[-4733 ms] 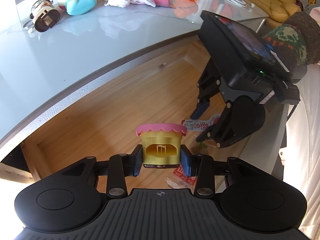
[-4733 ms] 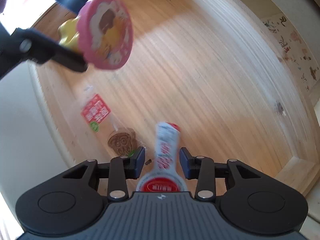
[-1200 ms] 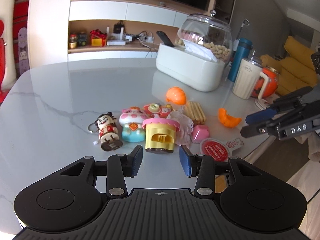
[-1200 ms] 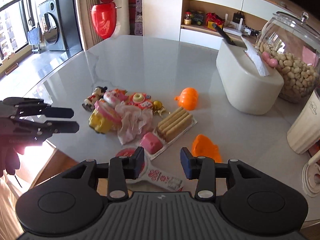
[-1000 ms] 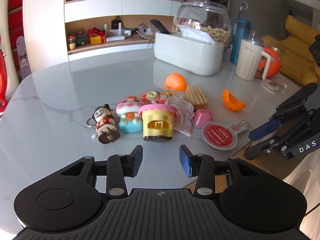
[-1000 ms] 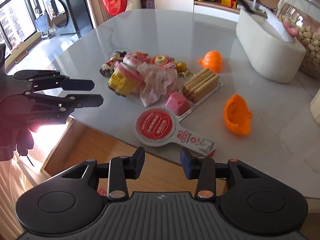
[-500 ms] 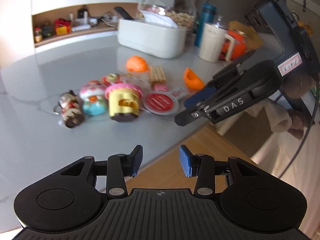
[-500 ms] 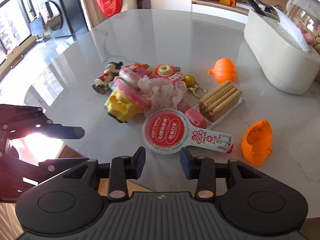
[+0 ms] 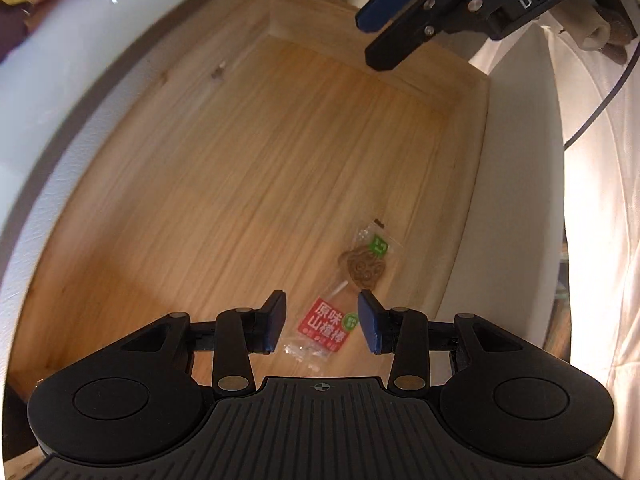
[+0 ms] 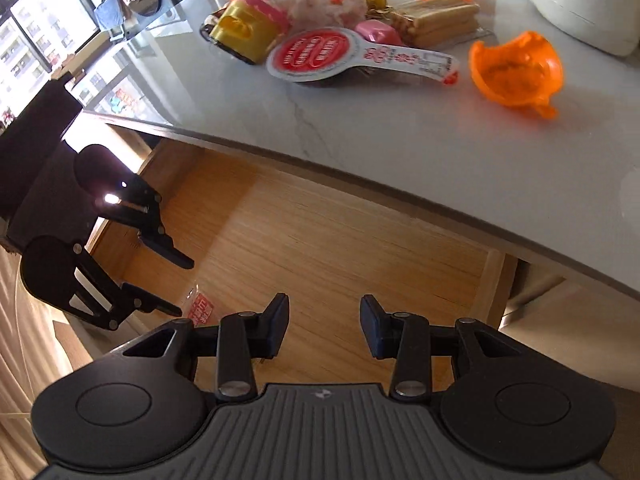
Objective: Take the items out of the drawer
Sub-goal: 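Lower the left tool into the drawer and grasp the red hawthorn snack packet, then lift the hawthorn snack packet and set it on the countertop with the left tool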
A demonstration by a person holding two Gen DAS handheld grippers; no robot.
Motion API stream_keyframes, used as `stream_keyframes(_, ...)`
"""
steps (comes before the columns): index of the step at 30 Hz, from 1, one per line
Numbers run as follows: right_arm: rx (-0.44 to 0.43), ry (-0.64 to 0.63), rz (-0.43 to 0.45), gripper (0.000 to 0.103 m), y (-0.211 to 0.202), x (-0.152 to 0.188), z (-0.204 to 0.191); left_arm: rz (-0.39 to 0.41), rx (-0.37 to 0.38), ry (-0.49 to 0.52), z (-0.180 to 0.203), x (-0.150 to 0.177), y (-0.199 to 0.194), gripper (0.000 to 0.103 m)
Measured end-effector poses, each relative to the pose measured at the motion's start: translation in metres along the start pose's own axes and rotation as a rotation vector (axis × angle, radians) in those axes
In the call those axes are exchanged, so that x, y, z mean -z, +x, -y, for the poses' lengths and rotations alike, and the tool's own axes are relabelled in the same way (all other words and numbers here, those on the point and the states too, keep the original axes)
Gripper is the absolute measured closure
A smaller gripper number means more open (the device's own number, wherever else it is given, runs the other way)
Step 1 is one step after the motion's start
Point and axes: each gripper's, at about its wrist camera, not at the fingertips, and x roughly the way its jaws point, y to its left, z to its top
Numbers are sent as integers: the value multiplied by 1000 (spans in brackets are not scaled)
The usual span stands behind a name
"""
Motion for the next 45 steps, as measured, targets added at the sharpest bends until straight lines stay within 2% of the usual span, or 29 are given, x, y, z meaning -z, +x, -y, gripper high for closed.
stream_keyframes(4, 45, 19, 16, 64, -2, 6, 12, -74, 59, -5, -1, -10, 28, 60)
stream_keyframes(7, 18, 19, 17, 64, -5, 13, 14, -121, 29, 15, 4, -14, 46, 61)
stream_keyframes(8, 15, 15, 17, 64, -6, 15, 14, -126, 20, 13, 4, -15, 49, 57)
stream_keyframes(10, 20, 4, 17, 64, -7, 20, 15, -98, -12, -8, 2, -19, 48, 55)
stream_keyframes(12, 29, 8, 19, 64, -8, 22, 16, -66, -104, -14, 1, -22, 47, 53)
stream_keyframes(14, 40, 19, 25, 64, -9, 23, 18, -32, -165, -14, -2, -25, 44, 58)
stream_keyframes(17, 48, 35, 35, 64, -11, 23, 20, 2, -111, -16, -5, -27, 40, 60)
stream_keyframes(19, 49, 35, 36, 64, -9, 17, 22, 12, -93, 20, 3, -29, 40, 60)
stream_keyframes(22, 47, 20, 27, 64, -6, 16, 20, 3, -122, 67, 10, -29, 45, 60)
stream_keyframes(29, 71, -1, 4, 64, 0, 15, 13, 9, -174, 12, 14, -46, 57, 56)
stream_keyframes(34, 90, 7, 1, 64, -5, 12, 18, -1, -176, -40, 11, -48, 54, 64)
stream_keyframes(37, 110, -7, 2, 64, -7, 15, 13, -14, -153, -84, 7, -44, 42, 66)
stream_keyframes(40, 119, -30, 17, 64, -9, 12, 7, 30, -192, -89, 12, -36, 6, 66)
stream_keyframes(43, 123, -49, 40, 64, -13, 10, 2, 105, -186, -118, 23, -22, -46, 66)
stream_keyframes(45, 120, -53, 51, 64, -16, 9, 0, 186, -183, -150, 31, -17, -86, 66)
